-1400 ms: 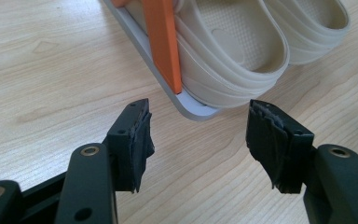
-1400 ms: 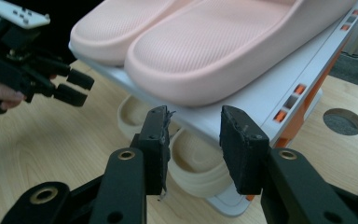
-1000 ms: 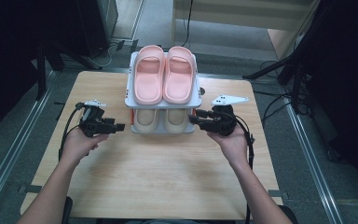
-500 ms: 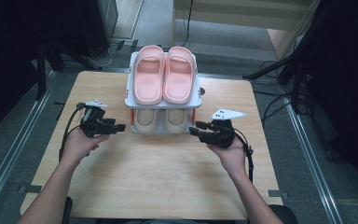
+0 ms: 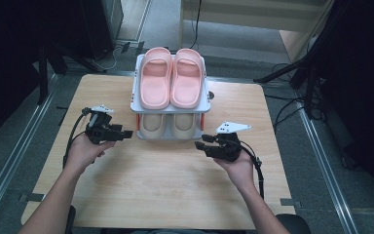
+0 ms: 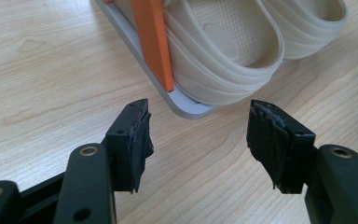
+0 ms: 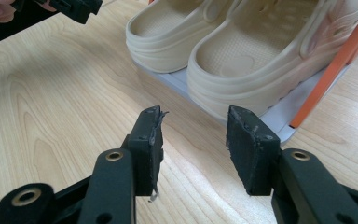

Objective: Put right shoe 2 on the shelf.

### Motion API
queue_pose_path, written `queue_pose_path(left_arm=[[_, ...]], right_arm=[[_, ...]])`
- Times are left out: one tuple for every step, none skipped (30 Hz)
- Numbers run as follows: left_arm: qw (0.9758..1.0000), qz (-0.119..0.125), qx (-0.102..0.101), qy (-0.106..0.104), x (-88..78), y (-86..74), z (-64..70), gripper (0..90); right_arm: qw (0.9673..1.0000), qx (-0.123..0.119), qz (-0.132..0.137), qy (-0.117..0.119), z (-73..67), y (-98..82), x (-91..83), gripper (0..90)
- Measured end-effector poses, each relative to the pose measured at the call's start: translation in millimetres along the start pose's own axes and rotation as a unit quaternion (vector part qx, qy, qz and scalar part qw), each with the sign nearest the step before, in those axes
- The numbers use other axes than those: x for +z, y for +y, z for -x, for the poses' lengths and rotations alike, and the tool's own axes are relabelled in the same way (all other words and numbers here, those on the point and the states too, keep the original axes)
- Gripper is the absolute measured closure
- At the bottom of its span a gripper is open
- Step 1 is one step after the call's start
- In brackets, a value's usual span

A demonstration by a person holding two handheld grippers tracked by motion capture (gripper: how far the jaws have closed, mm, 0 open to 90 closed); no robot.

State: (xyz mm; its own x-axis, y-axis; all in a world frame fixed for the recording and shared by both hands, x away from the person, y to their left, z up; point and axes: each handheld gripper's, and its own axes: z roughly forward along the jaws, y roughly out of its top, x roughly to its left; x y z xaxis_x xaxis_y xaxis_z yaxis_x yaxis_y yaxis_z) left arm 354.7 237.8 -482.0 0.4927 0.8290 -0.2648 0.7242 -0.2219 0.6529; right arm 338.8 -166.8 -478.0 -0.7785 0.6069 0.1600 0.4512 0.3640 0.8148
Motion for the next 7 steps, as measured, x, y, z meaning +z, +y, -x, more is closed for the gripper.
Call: queue_pose_path(left_arm=[[1.0000, 0.000, 0.001, -0.001, 0.4, 0.1, 0.6, 39.4], [1.0000, 0.000, 0.001, 0.000, 0.8, 0.0, 1.7, 39.3], [1.0000, -0.001, 0.005, -0.002, 1.1, 0.1, 2.0, 39.2], [1.0000, 0.000, 0.005, -0.004, 1.8, 0.0, 3.0, 39.0], [1.0000, -0.002, 0.006, -0.005, 1.9, 0.2, 3.7, 38.8], [1.0000, 0.001, 0.007, -0.006, 2.8, 0.1, 4.8, 38.6], [0.9999, 0.000, 0.009, -0.008, 3.1, 0.2, 5.4, 38.3]], right_arm=[[1.0000, 0.000, 0.000, -0.001, -0.3, -0.4, 0.3, 55.7], [1.0000, -0.002, 0.000, -0.001, -0.4, -0.9, 0.5, 55.4], [1.0000, -0.003, 0.001, -0.001, -0.3, -1.3, 0.7, 54.9], [1.0000, -0.003, -0.001, -0.001, -0.3, -1.5, 0.9, 54.0], [1.0000, -0.003, -0.001, -0.001, 0.0, -1.7, 1.4, 53.4], [1.0000, -0.002, -0.002, -0.001, 0.3, -1.8, 1.8, 52.7], [1.0000, 0.001, -0.003, -0.001, 0.5, -1.7, 2.3, 51.1]])
